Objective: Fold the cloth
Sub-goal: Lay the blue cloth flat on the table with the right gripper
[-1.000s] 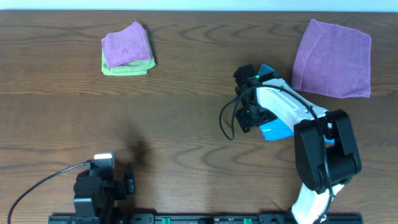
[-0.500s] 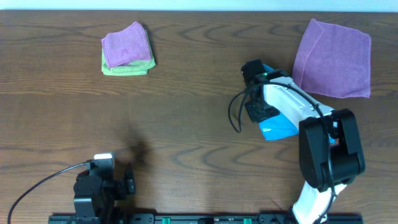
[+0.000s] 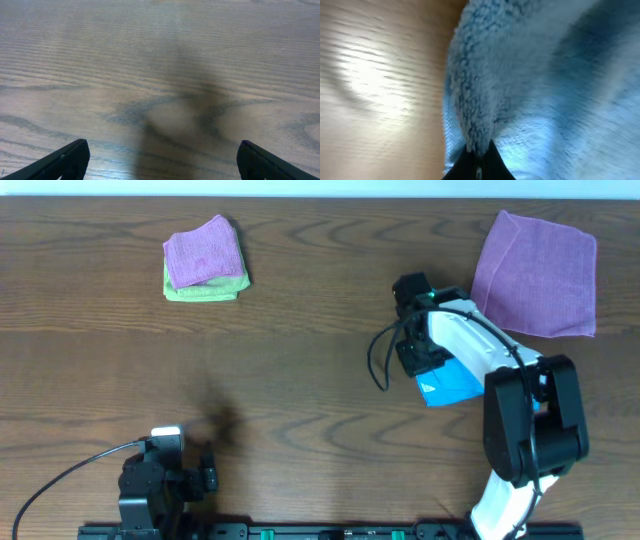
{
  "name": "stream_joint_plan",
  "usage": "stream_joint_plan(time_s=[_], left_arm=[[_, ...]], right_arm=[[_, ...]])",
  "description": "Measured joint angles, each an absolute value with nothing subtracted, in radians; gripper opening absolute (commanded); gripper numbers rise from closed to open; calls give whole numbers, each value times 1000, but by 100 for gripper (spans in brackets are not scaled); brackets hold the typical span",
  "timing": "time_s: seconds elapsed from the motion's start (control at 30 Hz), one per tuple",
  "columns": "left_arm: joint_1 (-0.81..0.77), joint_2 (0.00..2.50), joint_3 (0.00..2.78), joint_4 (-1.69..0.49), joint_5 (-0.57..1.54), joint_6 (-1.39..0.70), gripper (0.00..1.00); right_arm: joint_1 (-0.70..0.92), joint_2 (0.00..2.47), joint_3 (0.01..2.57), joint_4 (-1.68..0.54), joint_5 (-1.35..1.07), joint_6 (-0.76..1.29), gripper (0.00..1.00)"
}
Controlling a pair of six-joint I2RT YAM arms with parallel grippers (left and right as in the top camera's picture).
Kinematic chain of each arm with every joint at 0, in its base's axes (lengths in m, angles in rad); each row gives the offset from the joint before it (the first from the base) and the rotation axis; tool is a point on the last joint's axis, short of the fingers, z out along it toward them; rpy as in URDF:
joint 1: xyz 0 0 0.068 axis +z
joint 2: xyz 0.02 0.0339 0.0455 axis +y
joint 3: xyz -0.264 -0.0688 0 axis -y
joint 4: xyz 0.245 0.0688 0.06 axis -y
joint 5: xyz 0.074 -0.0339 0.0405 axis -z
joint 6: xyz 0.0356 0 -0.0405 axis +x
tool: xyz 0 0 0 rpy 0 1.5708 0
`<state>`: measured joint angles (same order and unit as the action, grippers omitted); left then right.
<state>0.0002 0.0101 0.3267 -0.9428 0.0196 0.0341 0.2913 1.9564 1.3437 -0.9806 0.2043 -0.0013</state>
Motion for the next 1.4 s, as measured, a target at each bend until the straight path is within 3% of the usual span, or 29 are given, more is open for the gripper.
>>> stream_joint_plan(time_s=[0.37,0.7,0.73,0.77,0.8,0.83,1.23,1.4], left_arm=[[0,10,327,-943,20,34,95],[0,10,327,-943,20,34,95],[0,10,327,-943,20,35,95],[0,10,327,-943,20,34,95],[0,10,327,-943,20,34,95],[0,10,327,-943,20,34,95],[0,10,327,-943,20,34,95],[0,10,327,-943,20,34,95]], right_arm=[[456,1924,1802,-1148,167,-19,1],[584,1912,1845,-1133,99,-30,5],[595,1912,1845,-1129,90,-31,9],[602,1913,1845,-1126,85,-30,27],[608,1914,1845,-1123,79,-30,81],[613,1916,1845,-1120,76,-33,99],[624,1936,1845,-1136,63,-37,99],[619,1936,1845,-1199,-52,-43,99]])
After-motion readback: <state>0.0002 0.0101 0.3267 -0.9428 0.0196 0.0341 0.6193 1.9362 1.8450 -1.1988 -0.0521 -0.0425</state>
